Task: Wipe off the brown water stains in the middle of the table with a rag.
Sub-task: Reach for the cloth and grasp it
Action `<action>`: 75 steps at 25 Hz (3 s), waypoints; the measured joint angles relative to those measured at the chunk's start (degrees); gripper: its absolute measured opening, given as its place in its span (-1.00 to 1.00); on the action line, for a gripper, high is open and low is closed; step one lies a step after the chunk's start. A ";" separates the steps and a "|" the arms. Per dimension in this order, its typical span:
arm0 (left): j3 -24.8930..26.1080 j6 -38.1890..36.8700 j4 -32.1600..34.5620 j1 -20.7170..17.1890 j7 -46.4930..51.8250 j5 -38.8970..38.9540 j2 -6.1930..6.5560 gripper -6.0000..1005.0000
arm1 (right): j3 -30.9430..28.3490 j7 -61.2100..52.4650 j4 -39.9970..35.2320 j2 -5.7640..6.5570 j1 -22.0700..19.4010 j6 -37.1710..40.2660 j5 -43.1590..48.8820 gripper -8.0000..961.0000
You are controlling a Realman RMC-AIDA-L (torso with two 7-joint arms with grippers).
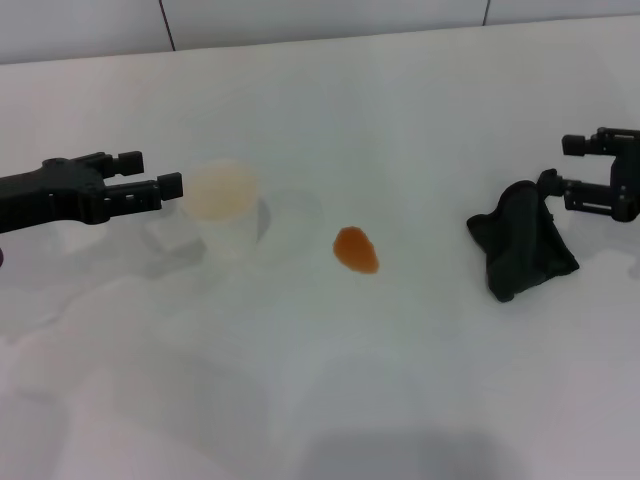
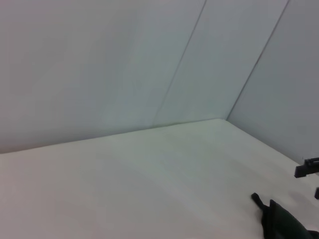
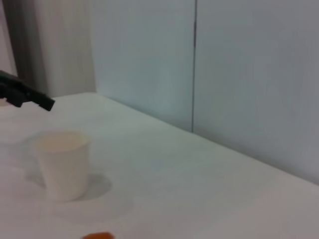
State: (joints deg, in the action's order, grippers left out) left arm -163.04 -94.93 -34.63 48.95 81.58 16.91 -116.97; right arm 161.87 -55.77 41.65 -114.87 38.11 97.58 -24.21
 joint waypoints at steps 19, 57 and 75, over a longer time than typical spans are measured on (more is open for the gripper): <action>0.00 0.19 0.01 1.15 -0.11 0.05 0.15 0.73 | 0.02 -10.16 16.71 -0.32 7.50 13.44 13.51 0.29; 0.00 2.19 0.10 2.20 0.41 -1.61 0.83 0.73 | -0.01 -18.51 8.15 -0.87 18.43 -6.48 35.81 0.28; 0.00 2.50 0.09 2.60 0.43 -1.53 1.05 0.73 | -0.05 -24.46 2.31 -0.88 20.43 -10.39 39.20 0.23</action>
State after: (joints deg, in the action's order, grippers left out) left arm -163.04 -92.43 -34.54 51.55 82.00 15.38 -115.92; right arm 161.82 -80.23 43.96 -115.75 58.54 87.19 14.99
